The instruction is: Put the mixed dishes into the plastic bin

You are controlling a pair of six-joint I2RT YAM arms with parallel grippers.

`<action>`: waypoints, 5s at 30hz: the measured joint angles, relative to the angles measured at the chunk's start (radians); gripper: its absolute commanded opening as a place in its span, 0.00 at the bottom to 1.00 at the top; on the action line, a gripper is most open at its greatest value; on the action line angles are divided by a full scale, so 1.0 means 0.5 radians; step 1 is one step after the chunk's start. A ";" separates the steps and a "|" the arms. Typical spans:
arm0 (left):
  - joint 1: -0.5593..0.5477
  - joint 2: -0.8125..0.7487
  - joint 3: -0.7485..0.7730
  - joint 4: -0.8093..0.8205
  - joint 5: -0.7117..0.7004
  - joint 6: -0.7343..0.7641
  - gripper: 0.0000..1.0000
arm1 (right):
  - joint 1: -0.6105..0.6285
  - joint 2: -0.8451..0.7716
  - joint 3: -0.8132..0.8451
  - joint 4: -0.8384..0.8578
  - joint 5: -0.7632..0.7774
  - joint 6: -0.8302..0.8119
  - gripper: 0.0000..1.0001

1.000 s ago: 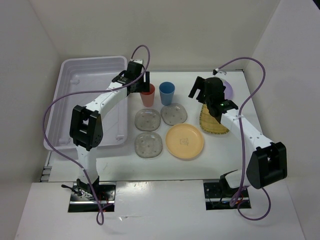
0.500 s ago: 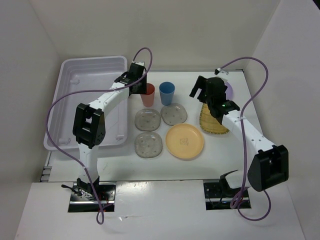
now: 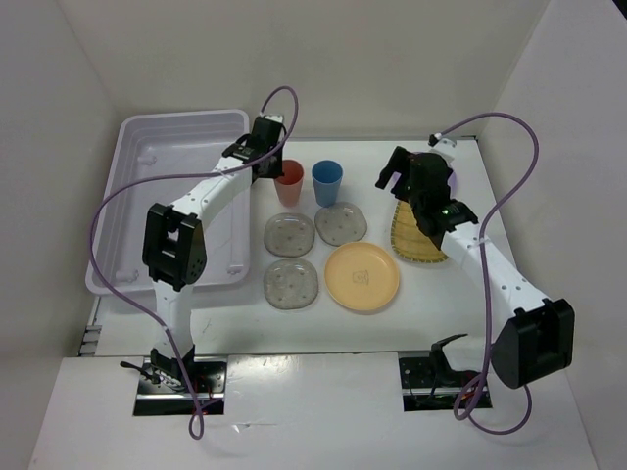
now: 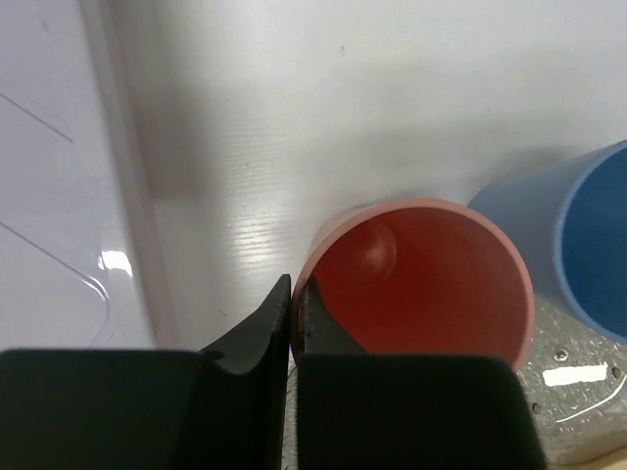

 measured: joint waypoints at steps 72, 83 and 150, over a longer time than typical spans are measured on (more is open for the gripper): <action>1.497 0.503 0.857 -0.242 0.210 0.037 0.08 | 0.101 0.254 0.133 0.040 -0.179 -0.051 0.99; 1.497 0.536 0.816 -0.249 0.247 0.033 0.56 | 0.102 0.336 0.254 0.047 -0.272 -0.087 0.99; -0.213 0.659 1.060 -0.291 0.317 0.255 0.68 | -0.259 0.019 0.043 -0.137 -0.082 0.093 0.99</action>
